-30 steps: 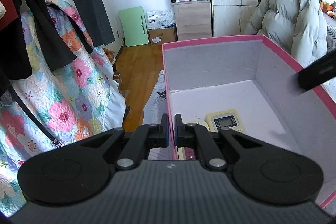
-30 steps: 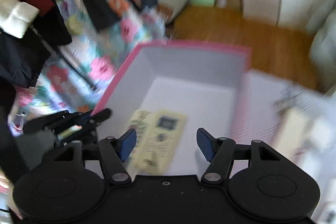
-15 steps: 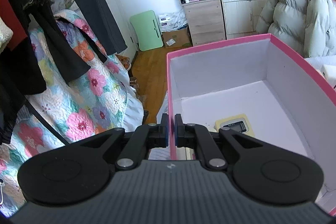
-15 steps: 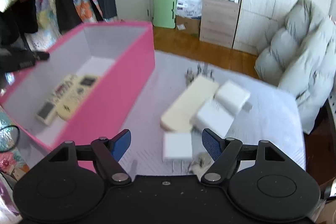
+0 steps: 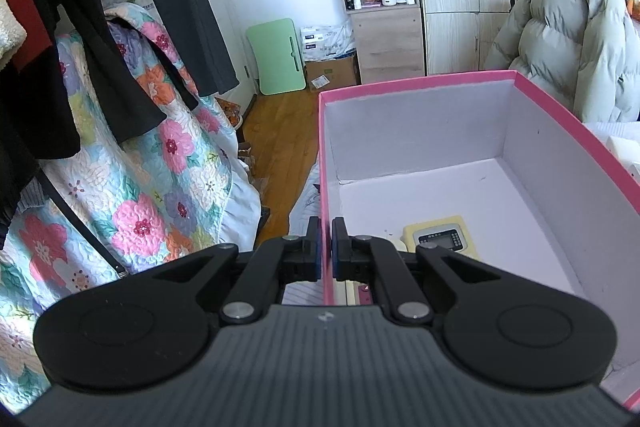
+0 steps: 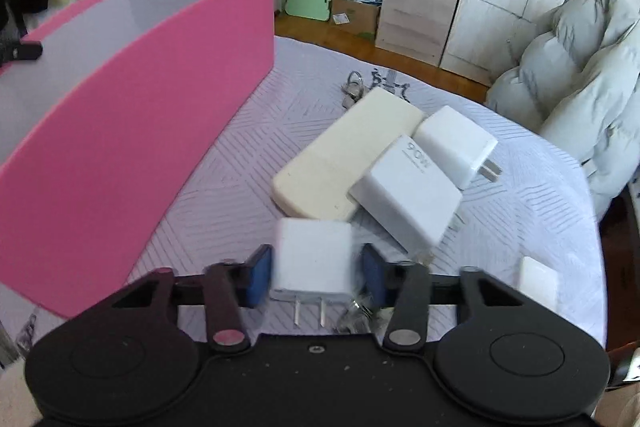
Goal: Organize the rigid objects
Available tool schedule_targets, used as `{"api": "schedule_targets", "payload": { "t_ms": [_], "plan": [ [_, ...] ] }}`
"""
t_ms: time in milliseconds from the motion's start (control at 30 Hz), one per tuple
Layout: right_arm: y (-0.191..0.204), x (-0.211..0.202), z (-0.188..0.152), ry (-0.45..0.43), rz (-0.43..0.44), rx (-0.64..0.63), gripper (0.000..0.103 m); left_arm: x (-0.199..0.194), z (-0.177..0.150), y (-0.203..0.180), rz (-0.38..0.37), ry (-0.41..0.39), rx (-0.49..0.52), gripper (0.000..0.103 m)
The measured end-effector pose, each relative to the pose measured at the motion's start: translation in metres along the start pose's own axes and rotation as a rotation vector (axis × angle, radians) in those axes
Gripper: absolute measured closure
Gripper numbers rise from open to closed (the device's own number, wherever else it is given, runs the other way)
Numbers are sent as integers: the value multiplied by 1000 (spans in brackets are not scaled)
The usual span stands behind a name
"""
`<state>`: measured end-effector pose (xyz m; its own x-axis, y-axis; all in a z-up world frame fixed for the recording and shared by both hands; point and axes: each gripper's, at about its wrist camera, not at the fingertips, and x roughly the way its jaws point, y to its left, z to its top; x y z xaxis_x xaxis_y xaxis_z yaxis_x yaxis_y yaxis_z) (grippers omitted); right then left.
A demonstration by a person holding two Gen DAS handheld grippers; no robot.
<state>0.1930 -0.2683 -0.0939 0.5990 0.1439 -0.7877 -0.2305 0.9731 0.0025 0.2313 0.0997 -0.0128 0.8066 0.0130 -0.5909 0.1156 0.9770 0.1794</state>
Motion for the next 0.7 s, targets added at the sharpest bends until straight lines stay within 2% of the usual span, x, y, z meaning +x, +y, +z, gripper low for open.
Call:
{"api": "schedule_targets", "payload": {
  "t_ms": [267, 367, 433, 500, 533, 600, 700],
  "plan": [
    [4, -52, 4, -121, 36, 73, 55, 0, -1, 6, -13, -7, -22, 100],
    [15, -84, 22, -195, 127, 74, 55, 0, -1, 6, -11, -10, -20, 100],
    [30, -102, 37, -233, 232, 55, 55, 0, -1, 5, -11, -11, -20, 100],
    [50, -109, 53, -197, 336, 24, 55, 1, -1, 5, -11, -10, -22, 100],
    [65, -109, 61, -169, 361, -8, 55, 1, -1, 5, -11, -10, -20, 100],
    [88, -104, 74, -129, 385, -61, 55, 0, -2, 5, -11, -11, -21, 100],
    [116, -75, 91, -5, 434, -92, 55, 1, -2, 5, -12, -10, -22, 100]
  ]
}}
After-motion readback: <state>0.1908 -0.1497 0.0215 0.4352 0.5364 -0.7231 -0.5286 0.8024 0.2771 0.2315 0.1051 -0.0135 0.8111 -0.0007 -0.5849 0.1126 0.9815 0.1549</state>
